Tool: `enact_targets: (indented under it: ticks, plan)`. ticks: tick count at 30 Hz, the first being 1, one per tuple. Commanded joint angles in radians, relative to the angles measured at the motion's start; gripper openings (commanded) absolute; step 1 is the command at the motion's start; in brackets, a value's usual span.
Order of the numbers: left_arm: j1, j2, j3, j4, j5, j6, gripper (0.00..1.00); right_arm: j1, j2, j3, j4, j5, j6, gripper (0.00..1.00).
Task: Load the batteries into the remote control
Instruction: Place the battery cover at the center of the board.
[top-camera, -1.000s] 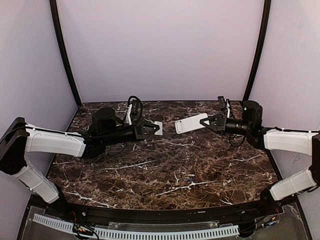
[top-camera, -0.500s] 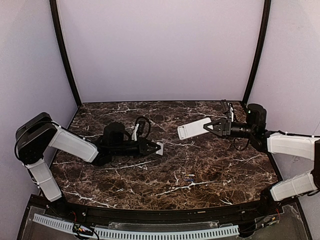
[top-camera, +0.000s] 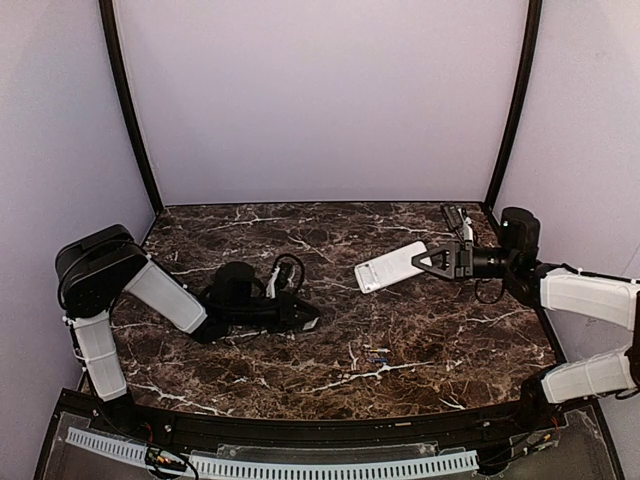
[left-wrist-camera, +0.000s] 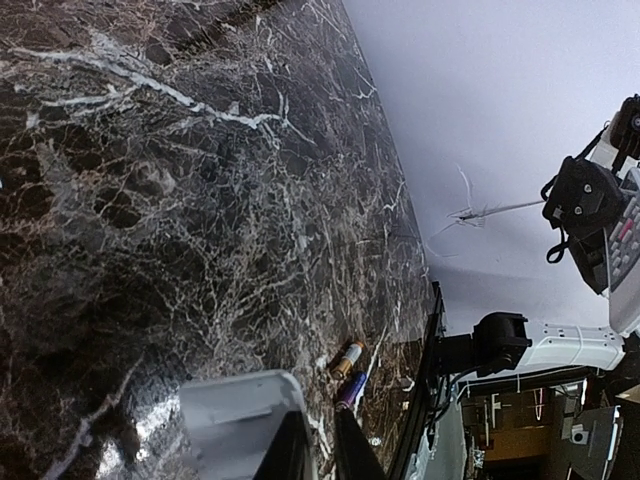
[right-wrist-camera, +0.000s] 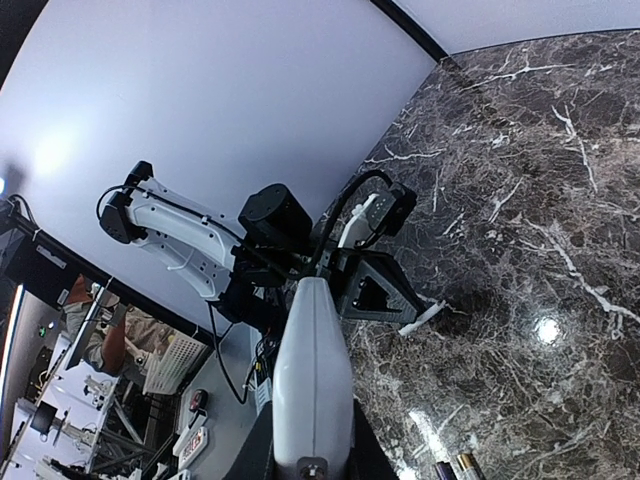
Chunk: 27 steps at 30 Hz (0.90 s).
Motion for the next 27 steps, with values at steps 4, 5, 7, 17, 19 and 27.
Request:
enact_targets:
  ticks: [4,5,7,17,19,27]
  plan:
    - [0.023,0.013,-0.021,-0.021,-0.016,-0.015,0.18,-0.006,-0.033,0.019,-0.074,-0.057,-0.058,0.0]
    - [0.027,0.015,-0.027,-0.024,-0.018,-0.019,0.19,-0.006,-0.034,0.02,-0.078,-0.06,-0.061,0.0]
    - [0.034,0.015,-0.036,-0.03,-0.024,-0.02,0.2,-0.006,-0.035,0.023,-0.091,-0.061,-0.068,0.0]
    - [0.035,-0.117,-0.032,-0.193,-0.083,0.177,0.39,-0.008,-0.041,0.036,-0.192,-0.053,-0.142,0.0]
    - [0.026,-0.189,-0.022,-0.289,-0.123,0.282,0.44,-0.012,-0.045,0.035,-0.211,-0.059,-0.159,0.0]
    - [-0.181,-0.33,0.152,-0.703,-0.33,0.813,0.61,-0.041,-0.082,0.025,-0.36,-0.005,-0.252,0.0]
